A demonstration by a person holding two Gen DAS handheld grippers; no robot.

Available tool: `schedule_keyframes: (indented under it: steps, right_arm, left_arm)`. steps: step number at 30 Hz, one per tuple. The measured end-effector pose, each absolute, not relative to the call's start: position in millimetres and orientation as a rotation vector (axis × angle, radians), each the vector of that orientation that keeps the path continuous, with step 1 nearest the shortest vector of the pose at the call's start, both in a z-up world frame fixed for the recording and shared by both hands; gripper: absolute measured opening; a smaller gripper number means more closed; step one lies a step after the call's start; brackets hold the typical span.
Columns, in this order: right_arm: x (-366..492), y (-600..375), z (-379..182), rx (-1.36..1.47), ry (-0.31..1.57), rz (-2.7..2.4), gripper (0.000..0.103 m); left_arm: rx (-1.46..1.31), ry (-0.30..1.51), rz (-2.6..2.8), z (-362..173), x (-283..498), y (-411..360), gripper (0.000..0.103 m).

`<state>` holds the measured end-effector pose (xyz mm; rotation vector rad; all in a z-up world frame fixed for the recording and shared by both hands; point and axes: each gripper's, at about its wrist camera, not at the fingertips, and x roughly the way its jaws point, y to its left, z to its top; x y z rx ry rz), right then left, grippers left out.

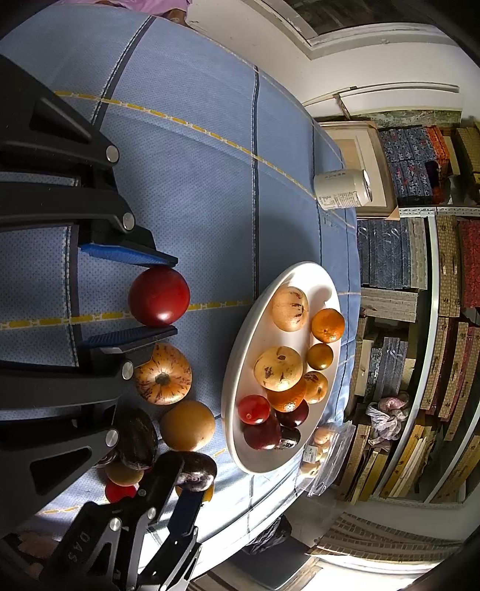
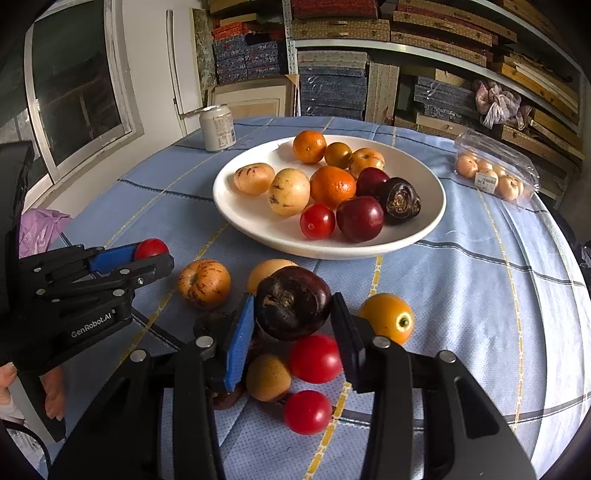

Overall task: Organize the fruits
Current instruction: 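Grasp a dark purple fruit with the right tool while the left tool holds the tomato, then carry the tomato and dark purple fruit over the white plate with both tools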

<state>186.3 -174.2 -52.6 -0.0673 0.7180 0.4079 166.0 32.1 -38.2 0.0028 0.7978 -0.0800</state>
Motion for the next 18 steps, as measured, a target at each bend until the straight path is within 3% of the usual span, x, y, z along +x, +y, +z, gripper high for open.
schedule_keyframes:
  steps: [18]
  right_arm:
    - [177.4, -260.3, -6.4, 0.166, 0.595, 0.33, 0.041]
  left_arm:
    - [-0.029, 0.788, -0.061, -27.0, 172.7, 37.5, 0.032]
